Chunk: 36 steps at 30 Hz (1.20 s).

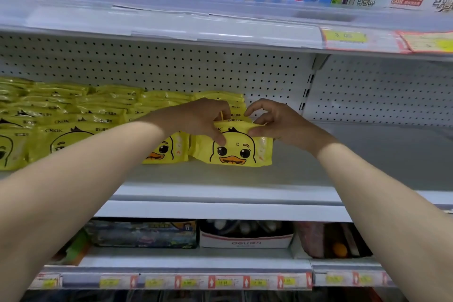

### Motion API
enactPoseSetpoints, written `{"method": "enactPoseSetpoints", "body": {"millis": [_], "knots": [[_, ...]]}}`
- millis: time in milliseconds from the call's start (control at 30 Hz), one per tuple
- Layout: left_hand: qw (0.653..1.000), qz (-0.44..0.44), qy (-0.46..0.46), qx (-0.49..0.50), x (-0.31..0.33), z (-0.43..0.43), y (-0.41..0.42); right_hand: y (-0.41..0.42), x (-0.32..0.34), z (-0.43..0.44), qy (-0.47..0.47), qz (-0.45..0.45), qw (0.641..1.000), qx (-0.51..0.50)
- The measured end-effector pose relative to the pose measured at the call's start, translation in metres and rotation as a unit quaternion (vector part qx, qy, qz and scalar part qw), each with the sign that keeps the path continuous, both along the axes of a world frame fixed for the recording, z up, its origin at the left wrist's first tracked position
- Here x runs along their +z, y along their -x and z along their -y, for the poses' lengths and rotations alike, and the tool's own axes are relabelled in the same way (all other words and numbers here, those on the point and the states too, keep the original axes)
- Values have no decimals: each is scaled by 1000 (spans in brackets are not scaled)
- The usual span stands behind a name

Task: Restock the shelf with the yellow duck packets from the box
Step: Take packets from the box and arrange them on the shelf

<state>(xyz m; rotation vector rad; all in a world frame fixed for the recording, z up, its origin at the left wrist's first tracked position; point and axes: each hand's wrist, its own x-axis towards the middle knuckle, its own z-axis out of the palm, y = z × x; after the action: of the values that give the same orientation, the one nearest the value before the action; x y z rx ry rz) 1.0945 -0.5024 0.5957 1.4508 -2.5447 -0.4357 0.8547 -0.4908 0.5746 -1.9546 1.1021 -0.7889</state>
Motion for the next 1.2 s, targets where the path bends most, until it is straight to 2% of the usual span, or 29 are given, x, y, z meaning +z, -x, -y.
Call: {"method": "enactPoseSetpoints", "body": {"millis": [233, 433, 767, 967, 1200], "knots": [[975, -221, -4, -32, -6, -1, -12, 1, -2, 7, 10, 76, 997, -15], [961, -274, 11, -37, -6, -3, -11, -1, -4, 5, -2, 136, 990, -31], [972, -227, -55, -13, -2, -2, -20, -7, -8, 1, -10, 116, 992, -50], [973, -223, -54, 6, -8, 0, -20, -8, -14, 0, -38, 98, 994, -33], [989, -140, -27, 38, -11, 5, -23, -15, -22, 2, -33, 68, 996, -53]]}}
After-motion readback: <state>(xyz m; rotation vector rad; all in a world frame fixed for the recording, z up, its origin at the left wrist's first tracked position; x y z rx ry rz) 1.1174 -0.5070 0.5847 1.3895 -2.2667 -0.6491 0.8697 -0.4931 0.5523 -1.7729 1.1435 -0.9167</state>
